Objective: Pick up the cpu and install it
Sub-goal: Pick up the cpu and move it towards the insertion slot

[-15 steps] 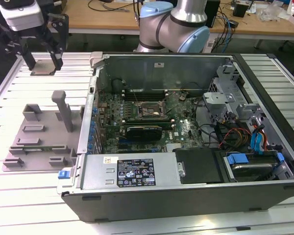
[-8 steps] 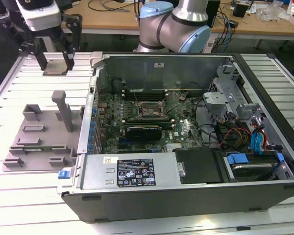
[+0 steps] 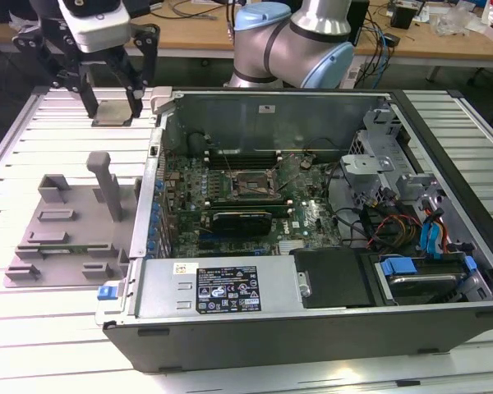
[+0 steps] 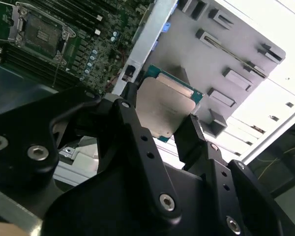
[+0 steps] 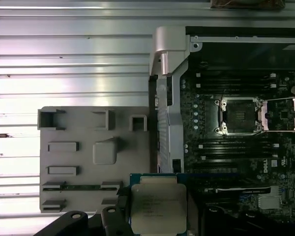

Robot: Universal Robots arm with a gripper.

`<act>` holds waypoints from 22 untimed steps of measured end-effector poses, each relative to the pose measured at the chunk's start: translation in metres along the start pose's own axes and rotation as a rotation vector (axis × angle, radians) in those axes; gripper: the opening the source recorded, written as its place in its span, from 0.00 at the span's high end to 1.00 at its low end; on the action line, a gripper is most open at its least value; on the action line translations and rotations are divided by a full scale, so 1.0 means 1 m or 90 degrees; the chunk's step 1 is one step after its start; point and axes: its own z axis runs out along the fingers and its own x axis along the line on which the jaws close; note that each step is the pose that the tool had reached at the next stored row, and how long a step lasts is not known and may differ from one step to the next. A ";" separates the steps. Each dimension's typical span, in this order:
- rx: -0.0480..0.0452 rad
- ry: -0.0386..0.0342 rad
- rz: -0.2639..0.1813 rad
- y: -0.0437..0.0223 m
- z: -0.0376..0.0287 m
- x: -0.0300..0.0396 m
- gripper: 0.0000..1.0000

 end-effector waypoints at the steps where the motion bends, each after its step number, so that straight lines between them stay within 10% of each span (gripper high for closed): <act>1: 0.0000 0.0000 0.000 0.0001 0.0002 -0.0057 0.45; 22: 0.0000 0.0000 0.000 0.0014 0.0048 -0.0749 0.45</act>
